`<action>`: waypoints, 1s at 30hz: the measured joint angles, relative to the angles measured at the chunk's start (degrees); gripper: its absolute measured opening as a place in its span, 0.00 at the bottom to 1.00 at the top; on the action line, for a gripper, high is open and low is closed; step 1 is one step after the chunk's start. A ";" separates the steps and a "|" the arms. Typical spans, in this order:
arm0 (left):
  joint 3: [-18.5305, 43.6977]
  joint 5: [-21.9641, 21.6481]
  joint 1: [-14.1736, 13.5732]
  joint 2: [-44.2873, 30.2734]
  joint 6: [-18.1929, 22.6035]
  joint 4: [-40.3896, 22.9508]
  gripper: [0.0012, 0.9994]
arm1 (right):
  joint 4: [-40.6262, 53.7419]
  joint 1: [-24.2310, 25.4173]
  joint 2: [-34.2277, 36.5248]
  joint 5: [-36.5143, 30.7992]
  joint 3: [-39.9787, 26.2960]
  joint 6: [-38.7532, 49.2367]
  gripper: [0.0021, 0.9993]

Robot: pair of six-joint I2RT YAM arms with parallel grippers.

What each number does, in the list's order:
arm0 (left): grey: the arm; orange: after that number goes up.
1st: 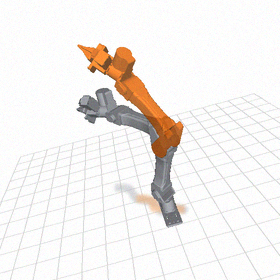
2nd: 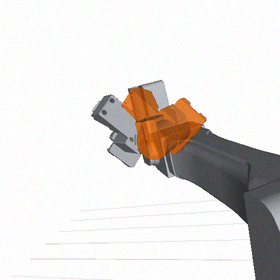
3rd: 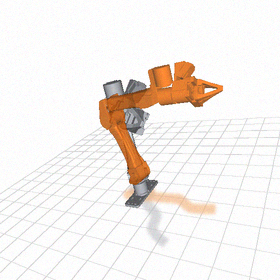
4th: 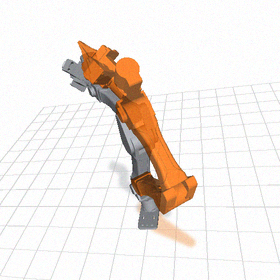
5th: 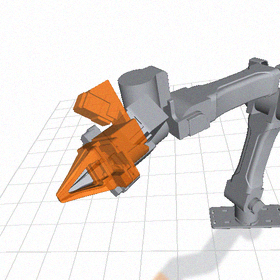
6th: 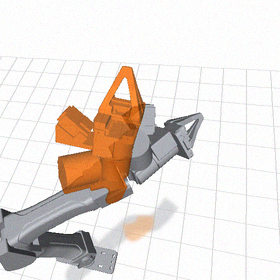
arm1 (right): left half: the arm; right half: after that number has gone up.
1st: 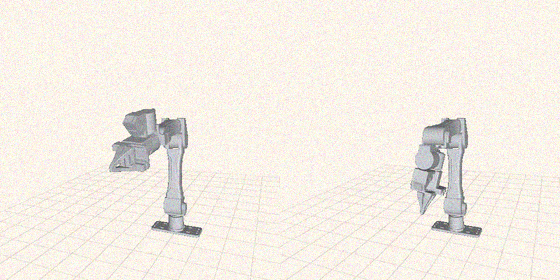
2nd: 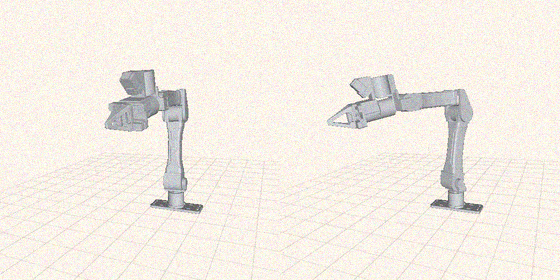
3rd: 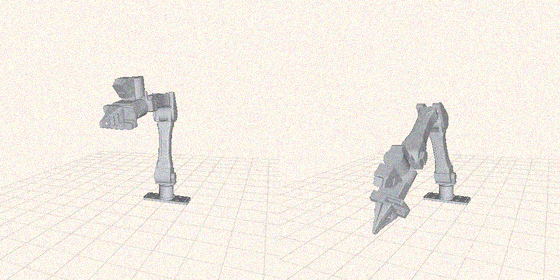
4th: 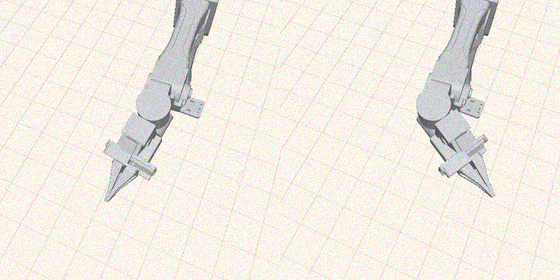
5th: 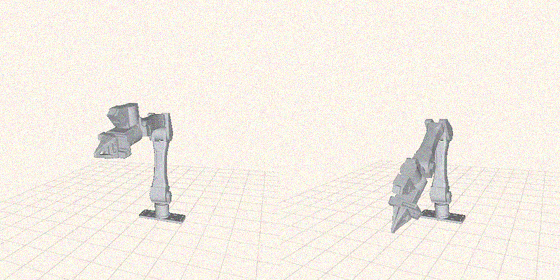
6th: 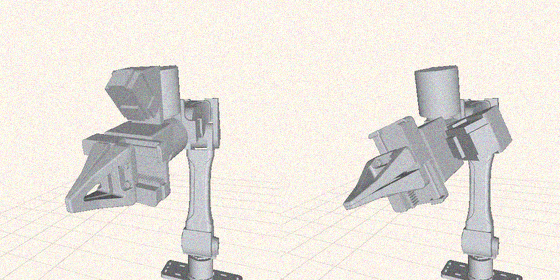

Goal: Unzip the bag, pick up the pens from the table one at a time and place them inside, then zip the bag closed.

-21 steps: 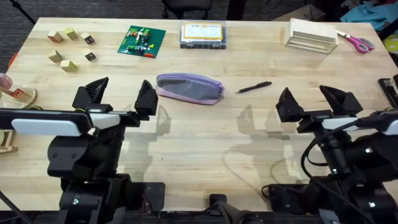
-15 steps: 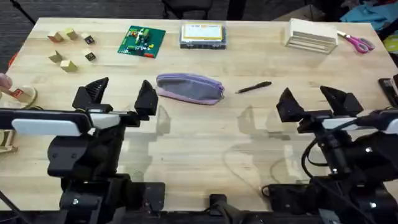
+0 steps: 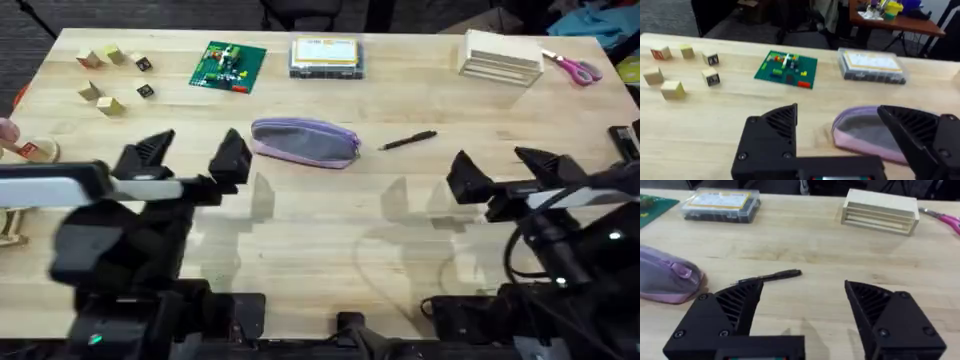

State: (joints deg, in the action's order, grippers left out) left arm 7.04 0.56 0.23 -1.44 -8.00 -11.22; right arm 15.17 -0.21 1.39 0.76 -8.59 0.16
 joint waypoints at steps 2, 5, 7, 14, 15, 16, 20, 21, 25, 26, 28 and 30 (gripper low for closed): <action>6.84 0.05 0.00 -4.42 -0.40 -1.13 0.99 | 3.55 0.00 5.28 0.16 -7.33 0.00 1.00; 15.38 1.08 0.00 -13.92 0.31 -3.24 0.99 | 6.93 0.00 15.50 0.32 -17.49 0.00 1.00; 19.02 2.21 0.00 -18.32 1.36 -4.57 0.99 | 8.80 0.00 20.17 0.39 -21.69 0.00 1.00; 30.83 4.99 0.00 -31.86 3.99 -9.29 0.99 | 14.25 0.00 33.46 0.56 -33.99 0.00 1.00; 32.19 5.58 0.00 -33.53 4.46 -9.55 0.99 | 15.11 0.00 35.00 0.56 -35.45 -0.02 1.00; 33.54 6.14 0.00 -35.20 4.90 -9.71 0.99 | 15.63 0.00 36.39 0.56 -36.68 0.00 1.00; 38.89 9.80 0.00 -43.33 7.88 -9.90 0.99 | 17.03 0.00 42.25 0.58 -41.07 0.00 1.00; 39.23 10.38 0.00 -44.26 8.49 -10.00 0.99 | 17.04 0.00 42.59 0.59 -41.15 0.00 1.00; 39.53 12.04 0.00 -46.78 11.10 -11.26 0.99 | 17.33 0.00 42.86 0.56 -41.15 0.00 1.00; 39.53 12.26 0.00 -47.21 11.83 -11.59 0.99 | 17.32 0.00 42.86 0.59 -41.17 0.00 1.00; 39.53 12.64 0.00 -47.79 14.12 -12.72 0.99 | 17.35 0.00 42.86 0.59 -41.17 0.00 1.00; 39.53 12.97 0.00 -48.04 17.34 -14.34 0.99 | 17.37 0.00 42.86 0.59 -41.17 0.00 1.00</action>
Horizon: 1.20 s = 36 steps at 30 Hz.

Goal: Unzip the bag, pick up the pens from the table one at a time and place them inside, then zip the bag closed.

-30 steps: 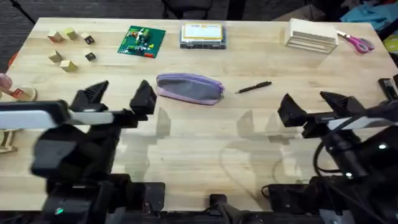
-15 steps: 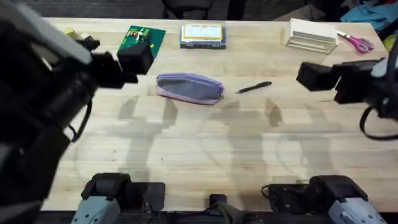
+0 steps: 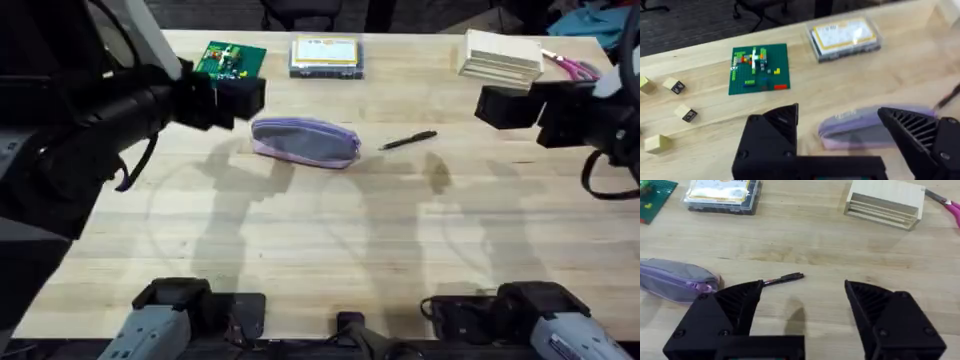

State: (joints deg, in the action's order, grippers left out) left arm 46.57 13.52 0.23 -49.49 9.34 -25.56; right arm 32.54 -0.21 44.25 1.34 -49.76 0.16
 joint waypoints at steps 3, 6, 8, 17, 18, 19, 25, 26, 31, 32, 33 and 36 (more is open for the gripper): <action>0.00 0.26 0.00 -0.01 7.08 -3.62 0.99 | 0.04 0.00 0.00 0.00 0.00 0.00 1.00; 0.00 0.37 0.00 -0.01 15.74 -7.17 0.99 | 0.06 0.00 0.00 0.00 0.00 0.00 1.00; 0.00 0.73 0.00 -0.01 21.83 -8.52 0.99 | 0.06 0.00 0.00 0.00 0.00 0.00 1.00; 0.00 13.73 9.36 -6.76 44.37 -8.55 0.99 | 0.06 0.00 0.00 0.00 0.00 0.00 1.00; 0.00 15.25 10.66 -8.00 46.14 -8.51 0.99 | 0.06 0.00 0.00 0.00 0.00 0.00 1.00; 0.00 16.61 11.73 -9.04 47.75 -8.37 0.99 | 0.06 0.00 0.00 0.00 0.00 0.00 1.00; 0.00 24.48 17.95 -15.79 55.57 -3.61 0.99 | -0.02 0.00 0.00 0.00 0.00 0.00 1.00; 0.00 25.60 18.74 -16.82 56.13 -2.56 0.99 | -0.15 0.00 0.00 0.00 0.00 0.00 1.00; 0.00 32.95 22.15 -23.27 57.87 3.20 0.99 | -0.43 0.00 0.00 0.00 0.00 -0.02 1.00; 0.00 34.23 22.38 -24.54 58.01 3.93 0.99 | -0.44 0.00 0.00 0.00 0.00 -0.04 1.00; 0.00 35.49 22.49 -25.73 58.11 4.45 0.99 | -0.44 0.00 0.00 0.00 0.00 -0.11 1.00; 0.00 39.31 22.47 -29.40 58.39 5.70 0.99 | -0.44 0.00 0.00 0.00 -0.02 -0.44 1.00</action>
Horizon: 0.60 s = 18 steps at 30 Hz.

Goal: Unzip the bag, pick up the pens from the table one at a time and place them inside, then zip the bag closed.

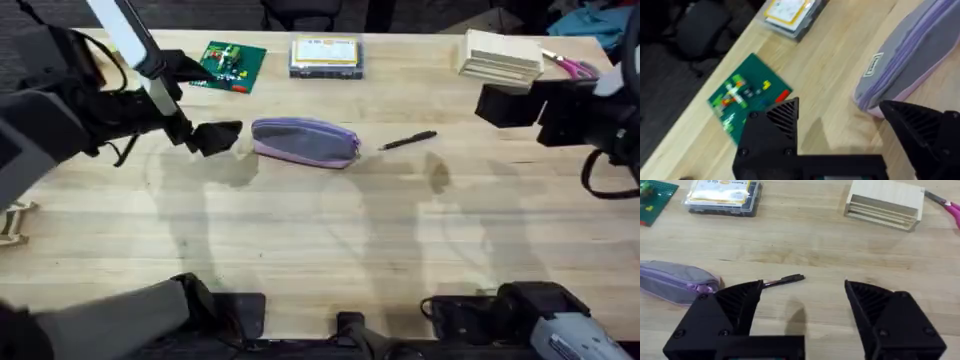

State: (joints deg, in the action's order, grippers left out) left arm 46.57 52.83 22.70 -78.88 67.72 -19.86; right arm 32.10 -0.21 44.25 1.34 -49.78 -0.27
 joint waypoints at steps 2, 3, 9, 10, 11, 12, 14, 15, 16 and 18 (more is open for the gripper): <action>0.00 2.39 0.00 -2.39 0.07 0.88 0.99 | 0.00 0.00 0.00 0.00 0.01 -0.23 1.00; 0.00 3.35 0.02 -3.37 0.07 1.26 0.99 | 0.00 0.00 0.00 -0.02 0.00 -0.34 1.00; 0.00 8.43 0.00 -8.63 0.32 2.34 0.99 | 0.00 0.00 0.00 0.00 0.00 -0.80 1.00; 0.00 9.21 0.00 -9.32 0.38 2.36 0.99 | 0.00 0.00 0.00 0.00 0.02 -0.83 1.00; 0.00 9.98 0.00 -10.09 0.44 2.36 0.99 | 0.02 0.00 0.00 0.00 0.00 -0.85 1.00; 0.00 10.75 0.00 -10.79 0.44 2.38 0.99 | 0.00 0.00 0.00 0.00 0.02 -0.85 1.00; 0.00 12.02 0.00 -12.31 0.45 2.38 0.99 | 0.01 0.00 0.00 -0.01 0.02 -0.85 1.00; 0.00 12.46 -0.03 -13.05 0.46 2.40 0.99 | 0.01 0.00 0.00 -0.02 0.01 -0.85 1.00; 0.00 12.86 -0.13 -13.79 0.46 2.49 0.99 | 0.00 0.00 0.00 0.00 0.00 -0.85 1.00; 0.00 13.61 -0.55 -15.31 0.46 2.54 0.99 | 0.00 0.00 0.00 0.00 0.01 -0.85 1.00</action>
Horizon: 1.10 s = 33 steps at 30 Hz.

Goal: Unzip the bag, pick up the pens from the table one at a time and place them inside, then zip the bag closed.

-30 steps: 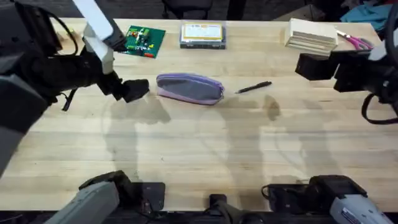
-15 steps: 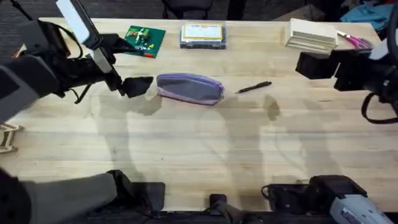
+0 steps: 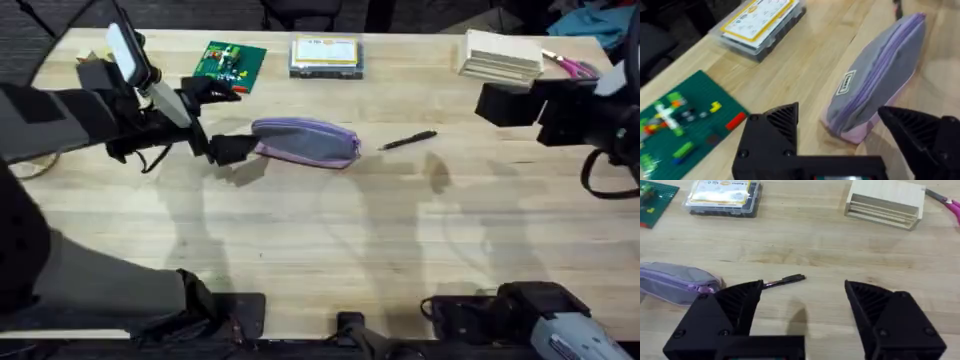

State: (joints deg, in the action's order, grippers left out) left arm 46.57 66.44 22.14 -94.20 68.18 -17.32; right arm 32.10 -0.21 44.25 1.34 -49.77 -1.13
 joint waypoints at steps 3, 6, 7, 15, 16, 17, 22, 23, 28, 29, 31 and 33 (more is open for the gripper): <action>0.00 0.32 -1.34 -1.76 -0.02 0.02 0.99 | 0.00 0.00 0.00 0.00 0.00 0.00 1.00; 0.00 0.44 -2.63 -2.65 0.00 0.15 0.99 | 0.01 0.00 0.00 0.00 -0.01 0.00 1.00; 0.00 0.48 -2.85 -2.66 0.00 0.15 0.99 | 0.00 0.00 0.00 0.00 -0.01 0.00 1.00; 0.02 0.69 -2.94 -2.66 0.00 0.20 0.99 | 0.13 0.00 0.00 0.00 -0.01 0.00 1.00; 0.02 0.69 -2.94 -2.66 0.00 0.20 0.99 | 0.13 0.00 0.00 0.00 0.00 0.00 1.00; 0.02 0.69 -2.94 -2.66 0.00 0.20 0.99 | 0.13 0.00 0.01 0.00 -0.01 0.00 1.00; 0.04 0.81 -2.94 -2.66 0.00 0.17 0.99 | 0.13 0.00 0.00 0.00 -0.01 0.00 1.00; 0.04 0.86 -2.94 -2.66 -0.03 0.16 0.99 | 0.13 0.00 0.00 0.00 -0.01 0.00 1.00; 0.04 1.10 -3.25 -2.66 0.16 -0.44 0.08 | 0.13 0.00 0.00 0.00 -0.01 0.00 1.00; 0.04 1.06 -3.47 -2.66 0.23 -0.44 0.05 | 0.13 0.00 0.00 0.00 -0.01 0.00 1.00; 0.04 1.04 -3.53 -2.66 0.20 -0.45 0.05 | 0.13 0.00 0.00 0.00 0.01 0.00 1.00; 0.04 1.04 -3.53 -2.66 0.17 -0.44 0.04 | 0.13 0.00 0.00 -0.01 0.00 0.00 1.00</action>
State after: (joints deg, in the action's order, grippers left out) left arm 46.61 67.48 18.61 -96.86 68.36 -17.76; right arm 32.23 -0.21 44.25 1.33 -49.77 -1.13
